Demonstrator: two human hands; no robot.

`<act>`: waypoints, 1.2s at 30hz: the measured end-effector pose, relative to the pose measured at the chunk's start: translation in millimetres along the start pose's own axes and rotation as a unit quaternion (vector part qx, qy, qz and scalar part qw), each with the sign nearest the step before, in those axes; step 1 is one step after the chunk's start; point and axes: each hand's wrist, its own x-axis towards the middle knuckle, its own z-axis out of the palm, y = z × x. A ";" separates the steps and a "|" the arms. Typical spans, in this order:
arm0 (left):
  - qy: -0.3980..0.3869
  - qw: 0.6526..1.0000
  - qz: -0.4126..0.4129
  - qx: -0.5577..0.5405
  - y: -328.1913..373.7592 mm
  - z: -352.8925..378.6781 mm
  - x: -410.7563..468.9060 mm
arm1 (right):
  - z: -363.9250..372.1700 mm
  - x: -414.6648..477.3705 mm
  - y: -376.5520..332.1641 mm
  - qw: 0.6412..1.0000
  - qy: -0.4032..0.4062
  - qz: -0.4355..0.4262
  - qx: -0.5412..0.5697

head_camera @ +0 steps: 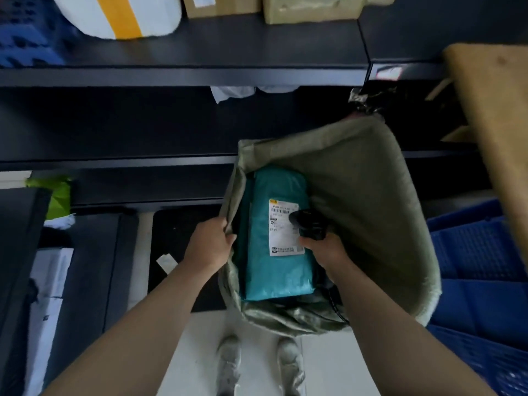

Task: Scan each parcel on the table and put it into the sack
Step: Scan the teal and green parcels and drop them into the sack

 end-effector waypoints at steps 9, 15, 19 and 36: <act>0.005 0.999 -0.039 -0.001 5.1 -9.8 -29.7 | -7.3 -15.4 -4.4 0.998 0.015 -0.011 -0.059; 0.004 0.999 -0.012 0.053 39.6 -40.6 -81.5 | -48.1 -84.7 -21.4 0.989 0.021 -0.078 -0.125; 0.042 0.987 0.078 0.135 74.5 -64.5 -131.3 | -78.5 -153.6 -28.3 0.986 0.023 -0.122 -0.110; 0.110 0.882 0.392 0.237 204.9 -53.6 -385.0 | -243.9 -437.0 66.1 0.959 0.160 -0.226 -0.061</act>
